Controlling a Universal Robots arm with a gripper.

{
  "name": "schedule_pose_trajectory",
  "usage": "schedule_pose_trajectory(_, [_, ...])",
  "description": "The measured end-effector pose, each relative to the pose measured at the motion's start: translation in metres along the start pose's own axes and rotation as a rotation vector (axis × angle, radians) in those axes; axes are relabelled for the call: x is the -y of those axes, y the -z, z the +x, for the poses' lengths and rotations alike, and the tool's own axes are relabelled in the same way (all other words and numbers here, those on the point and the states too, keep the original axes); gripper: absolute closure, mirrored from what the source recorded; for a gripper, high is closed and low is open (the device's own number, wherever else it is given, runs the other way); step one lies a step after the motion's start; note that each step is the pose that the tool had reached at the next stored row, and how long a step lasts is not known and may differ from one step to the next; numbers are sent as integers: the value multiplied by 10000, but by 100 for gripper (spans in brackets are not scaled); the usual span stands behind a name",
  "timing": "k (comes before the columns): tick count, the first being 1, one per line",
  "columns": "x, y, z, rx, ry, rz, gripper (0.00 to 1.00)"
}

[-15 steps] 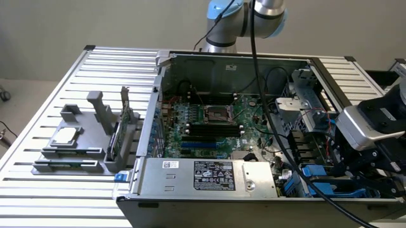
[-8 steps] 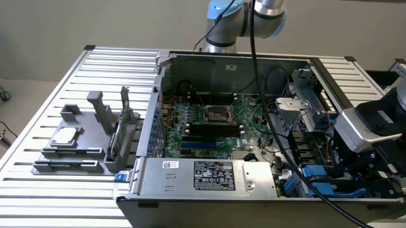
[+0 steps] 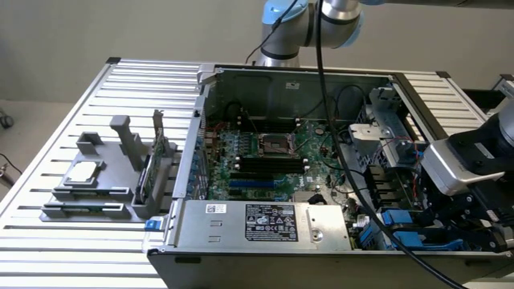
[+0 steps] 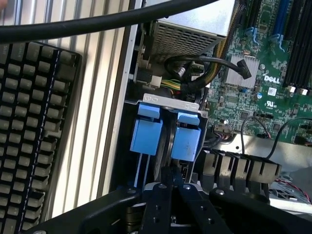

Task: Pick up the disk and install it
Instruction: 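Insert the disk into the insertion slot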

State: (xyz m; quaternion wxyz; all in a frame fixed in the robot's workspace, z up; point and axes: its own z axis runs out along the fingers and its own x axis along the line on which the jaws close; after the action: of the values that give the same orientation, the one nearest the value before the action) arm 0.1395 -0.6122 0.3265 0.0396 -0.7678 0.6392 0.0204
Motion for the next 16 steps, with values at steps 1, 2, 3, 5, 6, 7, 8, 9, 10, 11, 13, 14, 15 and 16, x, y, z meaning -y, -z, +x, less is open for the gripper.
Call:
schedule_pose_trajectory(1, [0,0,0,0,0,0,89])
schedule_pose_trajectory(2, [0,-1,0,1,0,0,89])
schedule_pose_trajectory(3, [0,4,-1,8,0,0,89])
schedule_pose_trajectory(5, [1,51,-4,14,-2,-8,89])
schedule_pose_trajectory(6, [2,87,-7,5,-2,-15,89])
schedule_pose_trajectory(7, [4,117,-10,10,-2,-22,89])
schedule_pose_trajectory(8, [5,148,-12,9,-2,-30,89])
schedule_pose_trajectory(9, [6,179,-15,9,-3,-38,89])
schedule_pose_trajectory(10, [7,209,-18,14,-4,-44,89])
schedule_pose_trajectory(11, [9,241,-20,12,-4,-50,89])
schedule_pose_trajectory(13, [11,306,-25,14,-5,-58,89])
schedule_pose_trajectory(14, [12,343,-29,15,-5,-59,89])
schedule_pose_trajectory(15, [13,381,-32,14,-5,-61,89])
schedule_pose_trajectory(16, [14,411,-34,13,-6,-61,89])
